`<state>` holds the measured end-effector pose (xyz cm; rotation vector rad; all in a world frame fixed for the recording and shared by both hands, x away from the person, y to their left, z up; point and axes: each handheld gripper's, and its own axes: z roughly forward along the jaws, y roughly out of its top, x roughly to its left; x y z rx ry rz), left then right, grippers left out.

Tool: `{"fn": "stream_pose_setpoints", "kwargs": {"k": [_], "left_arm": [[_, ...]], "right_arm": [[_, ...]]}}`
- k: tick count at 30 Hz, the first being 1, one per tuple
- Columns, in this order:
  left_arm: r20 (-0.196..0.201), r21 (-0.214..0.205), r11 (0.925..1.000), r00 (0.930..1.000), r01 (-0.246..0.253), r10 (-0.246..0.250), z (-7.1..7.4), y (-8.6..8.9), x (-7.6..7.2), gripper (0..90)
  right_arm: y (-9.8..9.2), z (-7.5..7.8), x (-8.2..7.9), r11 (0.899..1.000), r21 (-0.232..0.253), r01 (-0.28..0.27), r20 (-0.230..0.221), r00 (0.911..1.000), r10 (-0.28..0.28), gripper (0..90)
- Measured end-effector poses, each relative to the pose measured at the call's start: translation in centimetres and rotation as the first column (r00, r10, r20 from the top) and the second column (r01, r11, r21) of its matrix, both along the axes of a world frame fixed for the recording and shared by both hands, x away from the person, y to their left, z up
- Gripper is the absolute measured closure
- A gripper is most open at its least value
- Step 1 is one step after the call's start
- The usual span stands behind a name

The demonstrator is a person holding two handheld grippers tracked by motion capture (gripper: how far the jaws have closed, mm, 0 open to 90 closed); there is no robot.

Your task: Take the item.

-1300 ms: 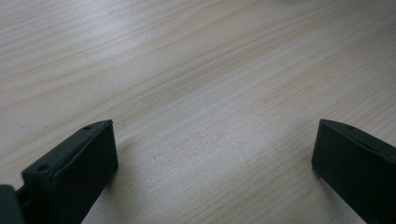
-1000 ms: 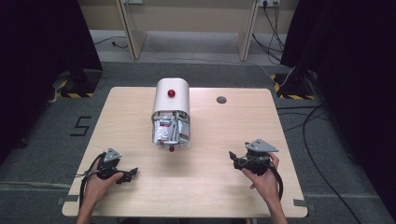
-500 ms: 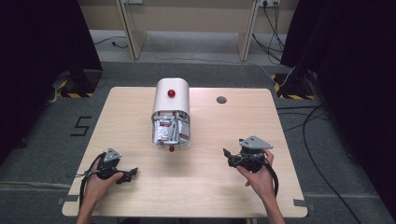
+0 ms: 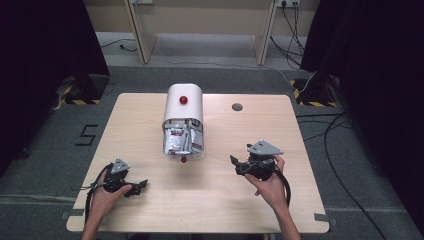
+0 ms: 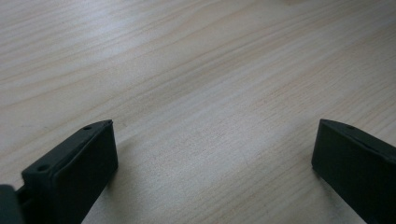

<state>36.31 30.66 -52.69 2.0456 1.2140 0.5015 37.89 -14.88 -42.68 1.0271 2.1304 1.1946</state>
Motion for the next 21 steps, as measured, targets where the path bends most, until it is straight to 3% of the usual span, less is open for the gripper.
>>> {"fn": "stream_pose_setpoints", "kwargs": {"k": [21], "left_arm": [[0.0,0.0,1.0,1.0,0.0,0.0,0.0,0.0,0.0,0.0]], "right_arm": [[1.9,1.2,0.1,0.999,0.005,-0.048,0.024,0.9986,0.048,29.4]]}}
